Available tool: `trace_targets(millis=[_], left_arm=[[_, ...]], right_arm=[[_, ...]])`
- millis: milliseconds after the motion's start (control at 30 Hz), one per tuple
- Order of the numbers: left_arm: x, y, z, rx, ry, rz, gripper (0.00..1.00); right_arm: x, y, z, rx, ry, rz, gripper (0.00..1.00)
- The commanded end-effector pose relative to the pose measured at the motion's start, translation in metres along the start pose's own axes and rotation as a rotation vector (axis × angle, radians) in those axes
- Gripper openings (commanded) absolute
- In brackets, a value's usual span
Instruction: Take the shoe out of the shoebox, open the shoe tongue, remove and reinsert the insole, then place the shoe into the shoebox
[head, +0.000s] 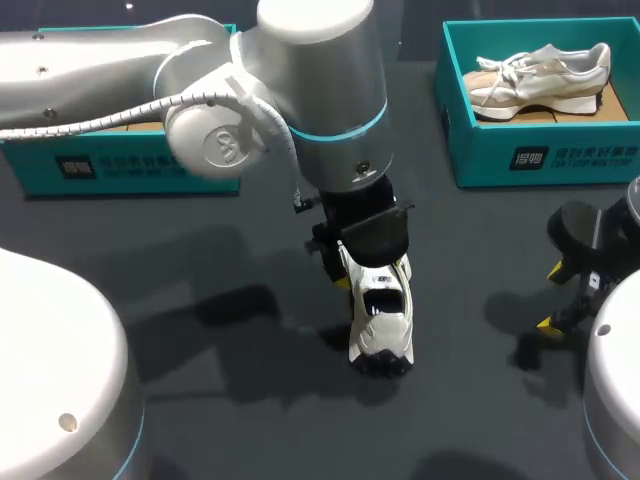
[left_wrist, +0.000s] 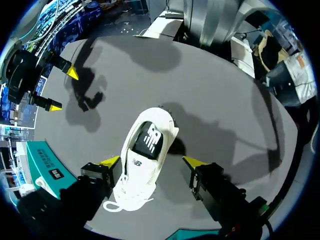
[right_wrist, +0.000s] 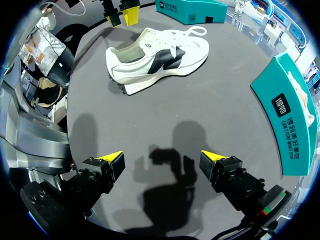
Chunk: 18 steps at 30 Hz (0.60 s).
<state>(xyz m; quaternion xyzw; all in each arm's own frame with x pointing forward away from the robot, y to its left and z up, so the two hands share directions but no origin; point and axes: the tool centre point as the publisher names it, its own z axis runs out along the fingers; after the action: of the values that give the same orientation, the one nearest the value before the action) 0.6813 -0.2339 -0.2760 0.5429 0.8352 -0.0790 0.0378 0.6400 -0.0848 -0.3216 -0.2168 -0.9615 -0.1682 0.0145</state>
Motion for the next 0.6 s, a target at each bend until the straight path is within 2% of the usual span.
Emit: trace_targets(millis=[33, 200, 233, 300, 367, 433, 500, 600], left_arm=[[0.004, -0.008, -0.005, -0.169, -0.012, -0.028, 1.0], [0.004, -0.008, -0.005, -0.169, -0.012, -0.028, 1.0], [0.007, -0.011, -0.004, -0.169, -0.007, -0.081, 1.0], [0.014, -0.017, -0.004, -0.122, -0.008, -0.172, 1.0], [0.02, -0.022, -0.005, -0.039, 0.003, -0.301, 1.0], [0.024, -0.025, -0.006, 0.027, 0.061, -0.497, 1.0], [0.028, -0.025, -0.007, -0.004, 0.123, -0.66, 1.0], [0.028, -0.025, -0.007, -0.004, 0.123, -0.66, 1.0]], right_arm=[[0.001, -0.001, 0.0, 0.0, -0.002, -0.001, 1.0], [0.001, -0.001, 0.0, 0.0, -0.002, -0.001, 1.0], [0.001, -0.001, 0.0, 0.0, -0.002, -0.001, 1.0], [0.001, -0.001, 0.0, 0.0, -0.002, -0.001, 1.0], [0.001, -0.001, 0.0, 0.0, -0.002, -0.001, 1.0], [0.001, -0.001, 0.0, 0.0, -0.002, -0.001, 1.0], [0.001, -0.001, 0.0, 0.0, -0.002, -0.001, 1.0], [0.001, -0.001, 0.0, 0.0, -0.002, -0.001, 1.0]])
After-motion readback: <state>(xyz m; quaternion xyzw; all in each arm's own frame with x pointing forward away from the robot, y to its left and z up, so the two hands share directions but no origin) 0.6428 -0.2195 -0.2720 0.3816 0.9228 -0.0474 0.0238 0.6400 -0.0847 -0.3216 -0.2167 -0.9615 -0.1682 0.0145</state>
